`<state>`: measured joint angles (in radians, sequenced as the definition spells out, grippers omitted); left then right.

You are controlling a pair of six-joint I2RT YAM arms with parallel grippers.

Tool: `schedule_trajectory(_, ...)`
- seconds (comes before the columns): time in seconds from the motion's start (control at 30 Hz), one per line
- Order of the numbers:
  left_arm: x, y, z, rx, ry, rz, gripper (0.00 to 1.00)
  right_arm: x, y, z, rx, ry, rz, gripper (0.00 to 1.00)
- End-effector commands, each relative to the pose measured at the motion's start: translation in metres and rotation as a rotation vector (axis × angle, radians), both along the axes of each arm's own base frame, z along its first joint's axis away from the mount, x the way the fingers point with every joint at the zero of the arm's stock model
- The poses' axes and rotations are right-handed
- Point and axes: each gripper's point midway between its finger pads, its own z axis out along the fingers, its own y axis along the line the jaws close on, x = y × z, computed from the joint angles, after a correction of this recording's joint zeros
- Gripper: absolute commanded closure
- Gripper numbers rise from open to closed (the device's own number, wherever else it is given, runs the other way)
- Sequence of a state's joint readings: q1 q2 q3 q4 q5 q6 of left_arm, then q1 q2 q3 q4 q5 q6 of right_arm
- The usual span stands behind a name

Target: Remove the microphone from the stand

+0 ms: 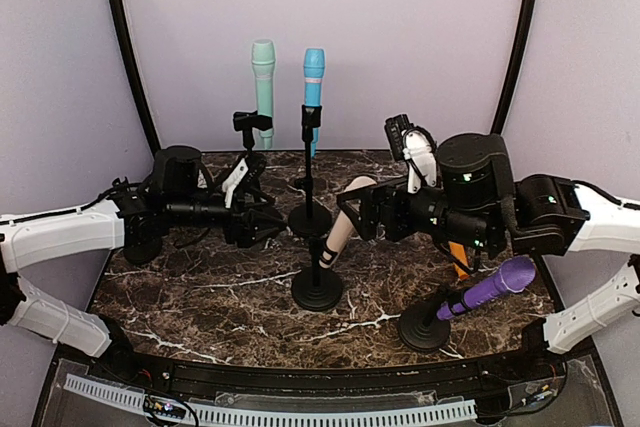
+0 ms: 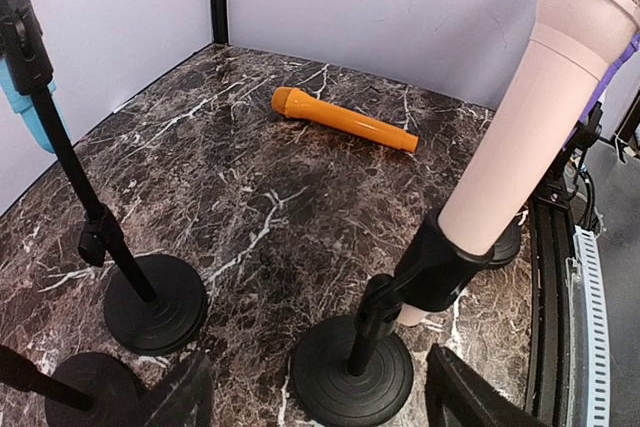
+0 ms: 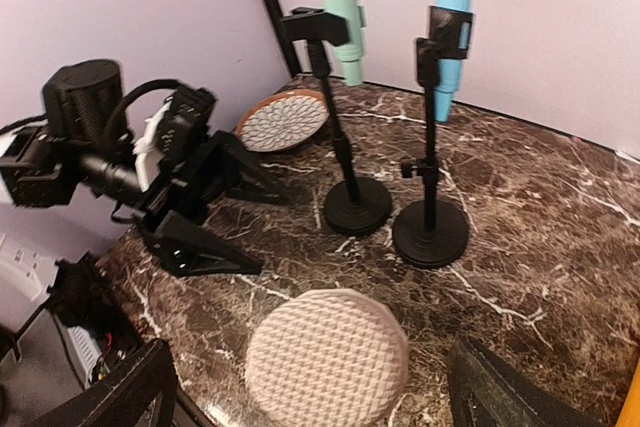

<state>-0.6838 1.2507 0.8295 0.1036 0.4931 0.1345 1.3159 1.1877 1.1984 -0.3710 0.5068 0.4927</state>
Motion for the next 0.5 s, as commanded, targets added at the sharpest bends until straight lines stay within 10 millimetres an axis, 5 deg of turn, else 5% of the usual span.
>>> schedule_trajectory(0.0,0.001,0.006,0.009,-0.004,-0.03,0.038,0.25,0.017,-0.01,0.011,0.105,0.016,-0.181,0.07)
schedule_trajectory(0.27,0.002,0.013,0.012,0.003,-0.058,0.067,0.25,0.02,0.013,0.001,0.03,0.019,-0.205,0.32)
schedule_trajectory(0.47,0.001,0.012,0.014,0.001,-0.061,0.063,0.25,0.018,0.015,0.001,0.042,0.001,-0.196,0.61)
